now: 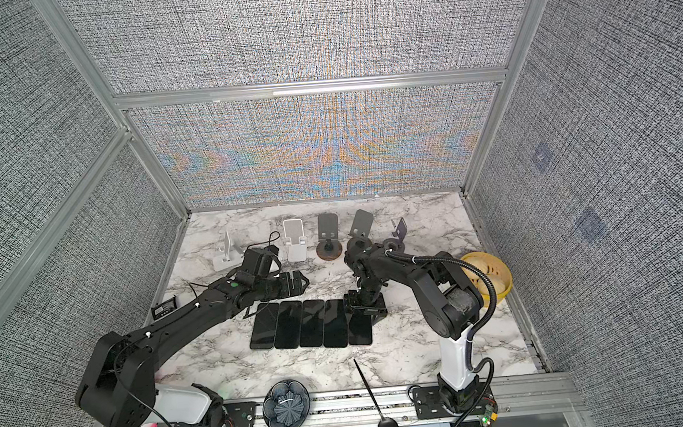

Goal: Remove the phone from the phone stand
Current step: 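Lower the purple-edged phone flat at the end of the row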

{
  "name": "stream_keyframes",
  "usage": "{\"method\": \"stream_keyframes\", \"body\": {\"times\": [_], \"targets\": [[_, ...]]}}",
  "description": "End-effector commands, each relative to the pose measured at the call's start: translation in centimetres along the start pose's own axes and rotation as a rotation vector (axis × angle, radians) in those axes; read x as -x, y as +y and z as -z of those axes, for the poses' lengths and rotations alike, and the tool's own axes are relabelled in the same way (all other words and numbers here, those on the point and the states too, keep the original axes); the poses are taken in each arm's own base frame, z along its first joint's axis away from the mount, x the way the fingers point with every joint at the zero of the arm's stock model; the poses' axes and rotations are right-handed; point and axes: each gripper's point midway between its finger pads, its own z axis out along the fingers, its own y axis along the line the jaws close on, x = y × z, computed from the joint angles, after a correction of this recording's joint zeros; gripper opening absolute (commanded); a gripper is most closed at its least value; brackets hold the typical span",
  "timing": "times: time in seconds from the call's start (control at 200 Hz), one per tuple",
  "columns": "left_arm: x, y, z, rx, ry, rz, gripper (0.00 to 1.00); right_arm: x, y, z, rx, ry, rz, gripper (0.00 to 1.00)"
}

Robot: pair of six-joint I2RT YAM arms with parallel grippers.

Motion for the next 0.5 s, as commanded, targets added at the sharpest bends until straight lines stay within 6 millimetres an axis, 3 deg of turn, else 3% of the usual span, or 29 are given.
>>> {"method": "stream_keyframes", "body": {"times": [0.0,0.35,0.495], "targets": [[0.4,-0.4,0.2,-0.018,-0.015,-0.013,0.98,0.3,0.3,0.3,0.015,-0.023,0.019,0.8],[1.2,-0.2,1.3,0.023,-0.037,-0.042,0.99,0.8,-0.4,3.8,-0.038,-0.142,0.074,0.83],[2.5,0.4,2.4,0.057,-0.135,-0.057,0.98,1.4,-0.6,5.4,-0.057,-0.22,0.122,0.87]]}}
